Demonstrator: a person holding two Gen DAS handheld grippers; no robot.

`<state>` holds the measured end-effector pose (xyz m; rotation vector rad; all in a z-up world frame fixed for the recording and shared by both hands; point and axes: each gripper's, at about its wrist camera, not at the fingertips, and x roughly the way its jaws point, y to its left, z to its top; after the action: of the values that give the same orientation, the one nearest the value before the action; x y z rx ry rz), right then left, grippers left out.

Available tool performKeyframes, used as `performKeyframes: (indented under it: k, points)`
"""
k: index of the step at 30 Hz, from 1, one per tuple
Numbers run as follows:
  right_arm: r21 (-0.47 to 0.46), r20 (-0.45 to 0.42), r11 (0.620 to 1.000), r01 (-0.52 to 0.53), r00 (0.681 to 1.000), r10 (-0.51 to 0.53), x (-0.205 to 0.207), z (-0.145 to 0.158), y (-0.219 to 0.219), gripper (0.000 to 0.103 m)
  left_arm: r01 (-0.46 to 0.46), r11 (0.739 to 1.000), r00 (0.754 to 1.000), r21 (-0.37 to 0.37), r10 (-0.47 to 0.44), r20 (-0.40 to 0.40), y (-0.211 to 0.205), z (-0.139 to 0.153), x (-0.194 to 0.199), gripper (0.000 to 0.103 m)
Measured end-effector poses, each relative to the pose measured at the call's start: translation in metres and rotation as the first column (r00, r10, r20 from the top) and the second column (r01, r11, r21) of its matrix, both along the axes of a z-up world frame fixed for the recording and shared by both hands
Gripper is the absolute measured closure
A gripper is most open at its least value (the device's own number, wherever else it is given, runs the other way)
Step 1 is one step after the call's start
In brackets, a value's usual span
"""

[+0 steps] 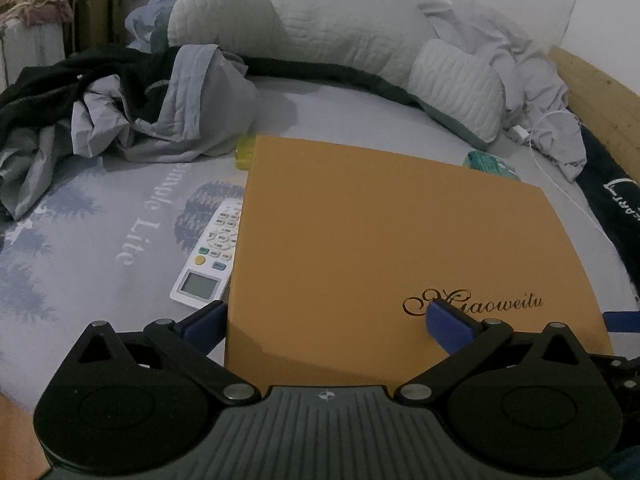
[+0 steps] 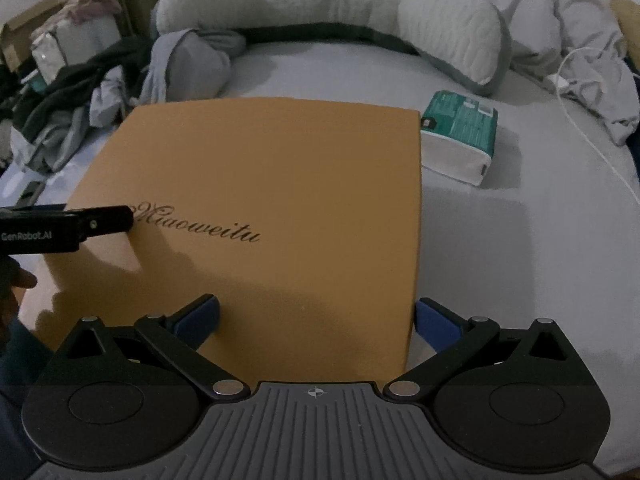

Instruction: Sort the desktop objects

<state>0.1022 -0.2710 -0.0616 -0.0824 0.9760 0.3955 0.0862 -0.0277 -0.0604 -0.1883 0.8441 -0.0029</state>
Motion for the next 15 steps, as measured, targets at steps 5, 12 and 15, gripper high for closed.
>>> performKeyframes:
  k: [5,12,15]
  points:
    - [-0.004,0.0,1.0,-0.005,1.0,0.005,0.0005,-0.0008,0.0003,0.0,-0.003,1.0,1.0,-0.022,0.004,0.015,0.0045,-0.0029,0.0015,0.0]
    - [0.008,-0.007,1.0,-0.006,1.0,0.006,0.0025,-0.0023,-0.0023,0.0,-0.007,1.0,0.999,-0.028,0.008,0.039,0.0043,-0.0058,0.0018,0.0]
    - [0.011,-0.007,1.0,-0.005,1.0,0.005,0.0024,-0.0028,-0.0025,0.0,-0.006,1.0,0.999,-0.029,0.007,0.042,0.0041,-0.0058,0.0012,0.0]
